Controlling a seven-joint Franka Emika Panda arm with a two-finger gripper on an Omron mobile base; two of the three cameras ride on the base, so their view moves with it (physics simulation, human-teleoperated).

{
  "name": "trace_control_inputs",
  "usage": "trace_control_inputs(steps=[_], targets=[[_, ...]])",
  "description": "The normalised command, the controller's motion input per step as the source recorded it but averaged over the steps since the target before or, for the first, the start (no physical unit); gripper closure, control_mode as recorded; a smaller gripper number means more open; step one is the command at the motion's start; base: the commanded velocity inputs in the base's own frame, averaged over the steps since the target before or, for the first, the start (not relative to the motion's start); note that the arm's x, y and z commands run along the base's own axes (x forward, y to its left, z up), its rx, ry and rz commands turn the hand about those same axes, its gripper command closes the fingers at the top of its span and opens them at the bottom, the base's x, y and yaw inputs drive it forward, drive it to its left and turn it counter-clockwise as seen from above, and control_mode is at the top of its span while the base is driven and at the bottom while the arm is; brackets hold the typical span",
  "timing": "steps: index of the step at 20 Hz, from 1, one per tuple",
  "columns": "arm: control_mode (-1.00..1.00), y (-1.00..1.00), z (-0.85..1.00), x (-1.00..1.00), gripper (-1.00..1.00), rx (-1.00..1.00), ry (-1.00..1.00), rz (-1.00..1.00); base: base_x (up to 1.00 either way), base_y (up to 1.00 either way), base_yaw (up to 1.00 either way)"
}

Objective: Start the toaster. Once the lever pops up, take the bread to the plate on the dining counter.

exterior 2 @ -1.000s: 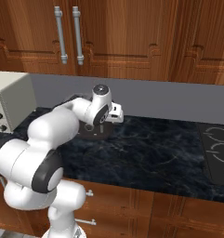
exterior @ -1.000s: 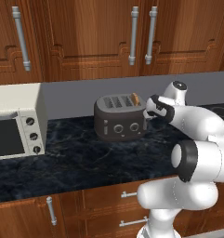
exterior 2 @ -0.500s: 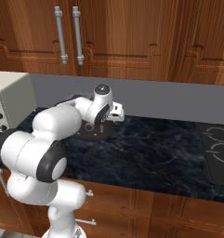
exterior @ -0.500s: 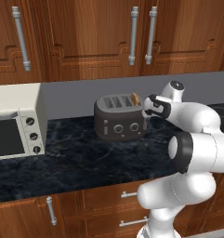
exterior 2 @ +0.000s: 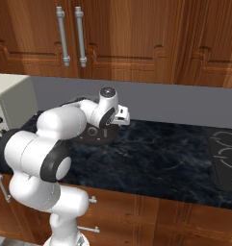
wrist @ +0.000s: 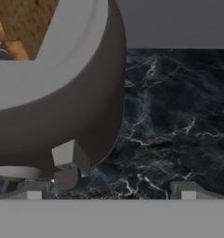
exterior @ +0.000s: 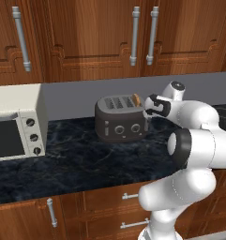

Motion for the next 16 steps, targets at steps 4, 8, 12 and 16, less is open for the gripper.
trace_control_inputs(steps=[4, 8, 12, 16], targets=[[-1.0, 0.0, -0.01, 0.0, -1.0, 0.0, 0.0, 0.0, 0.0, 0.0, 0.0], [-1.0, 0.0, -0.03, 0.0, -1.0, 0.0, 0.0, 0.0, 0.0, 0.0, 0.0], [-1.0, 0.0, -0.11, 0.07, -1.0, 0.0, 0.0, 0.0, 0.0, 0.0, 0.0], [-1.0, 0.0, -0.11, 0.03, -1.0, 0.0, 0.0, 0.0, 0.0, 0.0, 0.0]])
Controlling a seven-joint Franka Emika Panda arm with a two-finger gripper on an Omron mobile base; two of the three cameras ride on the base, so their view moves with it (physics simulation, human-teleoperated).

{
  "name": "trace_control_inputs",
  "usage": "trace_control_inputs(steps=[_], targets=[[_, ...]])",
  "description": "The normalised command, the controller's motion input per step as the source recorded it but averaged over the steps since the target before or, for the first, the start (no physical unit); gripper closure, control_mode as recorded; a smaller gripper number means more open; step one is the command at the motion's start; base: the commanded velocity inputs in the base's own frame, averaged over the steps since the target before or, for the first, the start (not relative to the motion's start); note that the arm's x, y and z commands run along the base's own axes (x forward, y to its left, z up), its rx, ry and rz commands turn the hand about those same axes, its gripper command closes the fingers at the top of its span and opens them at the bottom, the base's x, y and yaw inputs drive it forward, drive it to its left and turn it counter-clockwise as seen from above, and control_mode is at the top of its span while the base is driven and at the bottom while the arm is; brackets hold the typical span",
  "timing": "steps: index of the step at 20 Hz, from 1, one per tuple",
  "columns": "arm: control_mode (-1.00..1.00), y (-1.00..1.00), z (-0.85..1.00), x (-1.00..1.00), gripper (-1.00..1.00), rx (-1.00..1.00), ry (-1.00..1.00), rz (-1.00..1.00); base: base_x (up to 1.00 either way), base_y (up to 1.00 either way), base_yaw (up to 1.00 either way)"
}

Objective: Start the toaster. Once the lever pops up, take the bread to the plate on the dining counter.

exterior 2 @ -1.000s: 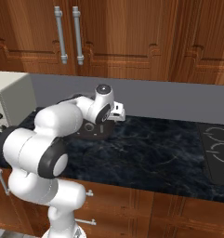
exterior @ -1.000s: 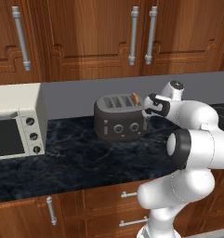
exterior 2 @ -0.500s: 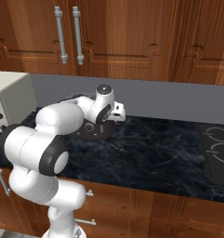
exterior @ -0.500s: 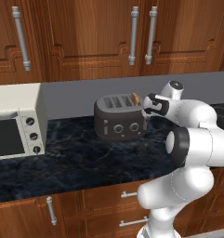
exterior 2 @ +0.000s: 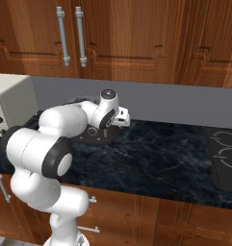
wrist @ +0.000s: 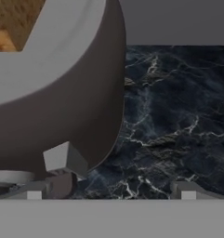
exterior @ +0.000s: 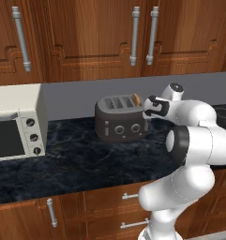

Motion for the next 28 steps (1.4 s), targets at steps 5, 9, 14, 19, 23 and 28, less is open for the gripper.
trace_control_inputs(steps=[5, 9, 14, 19, 23, 28], targets=[[-1.0, 0.0, -0.11, 0.02, -1.0, 0.0, 0.0, 0.0, 0.0, 0.0, 0.0], [-1.0, 0.0, -0.18, 0.0, -1.0, 0.0, 0.0, 0.0, 0.0, 0.0, 0.0], [-1.0, 0.0, -0.17, 0.0, -1.0, 0.0, 0.0, 0.0, 0.0, 0.0, 0.0], [-1.0, 0.0, -0.16, 0.0, -1.0, 0.0, 0.0, 0.0, 0.0, 0.0, 0.0], [-1.0, 0.0, -0.17, 0.0, -1.0, 0.0, 0.0, 0.0, 0.0, 0.0, 0.0], [-1.0, 0.0, -0.2, 0.0, -1.0, 0.0, 0.0, 0.0, 0.0, 0.0, 0.0]])
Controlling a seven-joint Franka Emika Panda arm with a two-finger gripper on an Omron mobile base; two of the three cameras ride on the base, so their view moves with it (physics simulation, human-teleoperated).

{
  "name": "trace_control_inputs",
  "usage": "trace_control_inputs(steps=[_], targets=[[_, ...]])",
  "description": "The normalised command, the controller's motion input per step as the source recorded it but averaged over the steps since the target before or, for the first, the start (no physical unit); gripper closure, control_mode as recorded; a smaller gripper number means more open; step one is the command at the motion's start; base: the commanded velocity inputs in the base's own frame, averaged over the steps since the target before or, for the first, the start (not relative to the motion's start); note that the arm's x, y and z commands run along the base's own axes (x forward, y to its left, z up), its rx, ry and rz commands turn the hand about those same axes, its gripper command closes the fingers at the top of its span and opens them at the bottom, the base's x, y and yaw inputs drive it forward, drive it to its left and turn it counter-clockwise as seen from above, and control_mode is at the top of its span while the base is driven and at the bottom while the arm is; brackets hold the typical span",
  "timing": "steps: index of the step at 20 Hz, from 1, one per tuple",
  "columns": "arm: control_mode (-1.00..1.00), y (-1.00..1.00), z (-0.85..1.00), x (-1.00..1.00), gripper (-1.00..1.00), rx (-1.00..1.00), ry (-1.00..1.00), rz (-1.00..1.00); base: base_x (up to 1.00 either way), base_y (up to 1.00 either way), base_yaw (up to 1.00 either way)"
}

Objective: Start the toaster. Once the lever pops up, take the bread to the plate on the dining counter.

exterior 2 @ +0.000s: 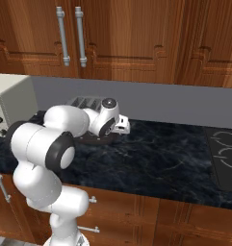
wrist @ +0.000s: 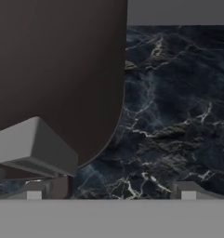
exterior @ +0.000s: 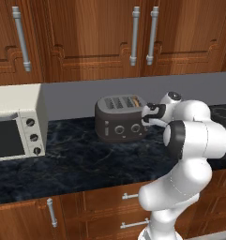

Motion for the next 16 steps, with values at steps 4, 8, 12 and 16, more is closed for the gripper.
trace_control_inputs(steps=[4, 8, 12, 16], targets=[[-1.0, 0.0, -0.19, 0.0, -1.0, 0.0, 0.0, 0.0, 0.0, 0.0, 0.0], [-1.0, 0.0, -0.19, 0.0, -1.0, 0.0, 0.0, 0.0, 0.0, 0.0, 0.0], [-1.0, 0.0, -0.15, 0.0, -1.0, 0.0, 0.0, 0.0, 0.0, 0.0, 0.0], [-1.0, 0.0, -0.13, 0.0, -1.0, 0.0, 0.0, 0.0, 0.0, 0.0, 0.0]])
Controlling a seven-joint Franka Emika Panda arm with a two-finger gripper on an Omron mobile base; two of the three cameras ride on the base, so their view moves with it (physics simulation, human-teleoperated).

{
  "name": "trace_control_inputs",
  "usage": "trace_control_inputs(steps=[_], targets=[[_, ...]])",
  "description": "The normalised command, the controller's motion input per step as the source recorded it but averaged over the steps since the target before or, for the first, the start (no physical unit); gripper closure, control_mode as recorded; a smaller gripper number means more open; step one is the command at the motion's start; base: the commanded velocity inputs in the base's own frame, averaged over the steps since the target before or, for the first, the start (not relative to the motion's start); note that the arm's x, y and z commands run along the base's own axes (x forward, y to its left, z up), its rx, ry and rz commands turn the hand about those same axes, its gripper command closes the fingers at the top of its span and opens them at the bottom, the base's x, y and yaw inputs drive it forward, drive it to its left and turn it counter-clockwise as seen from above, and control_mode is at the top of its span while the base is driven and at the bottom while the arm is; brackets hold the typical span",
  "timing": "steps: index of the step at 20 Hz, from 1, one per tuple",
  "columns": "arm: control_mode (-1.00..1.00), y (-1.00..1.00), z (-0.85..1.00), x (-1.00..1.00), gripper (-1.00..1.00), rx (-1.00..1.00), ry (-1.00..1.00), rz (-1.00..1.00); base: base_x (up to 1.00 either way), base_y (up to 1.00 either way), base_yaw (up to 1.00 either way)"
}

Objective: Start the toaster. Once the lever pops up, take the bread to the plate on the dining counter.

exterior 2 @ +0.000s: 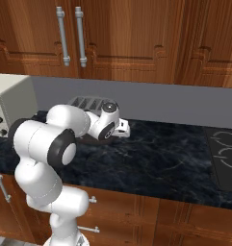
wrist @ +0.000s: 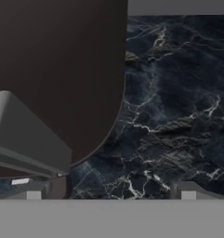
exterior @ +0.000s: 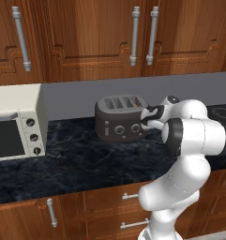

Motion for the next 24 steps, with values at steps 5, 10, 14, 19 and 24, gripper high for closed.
trace_control_inputs(steps=[5, 10, 14, 19, 24], targets=[[-1.0, 0.0, 0.0, 0.0, -1.0, 0.0, 0.0, 0.0, 0.0, 0.0, 0.0], [-1.0, 0.0, 0.08, 0.0, -1.0, 0.0, -0.01, 0.0, 0.0, 0.0, 0.0], [-1.0, 0.03, 0.16, 0.0, -1.0, 0.0, -0.03, 0.0, 0.0, 0.0, 0.0], [-1.0, 0.03, 0.24, 0.0, -1.0, 0.0, -0.07, 0.0, 0.0, 0.0, 0.0], [-1.0, 0.0, 0.17, 0.0, -1.0, 0.0, -0.08, 0.0, 0.0, 0.0, 0.0]])
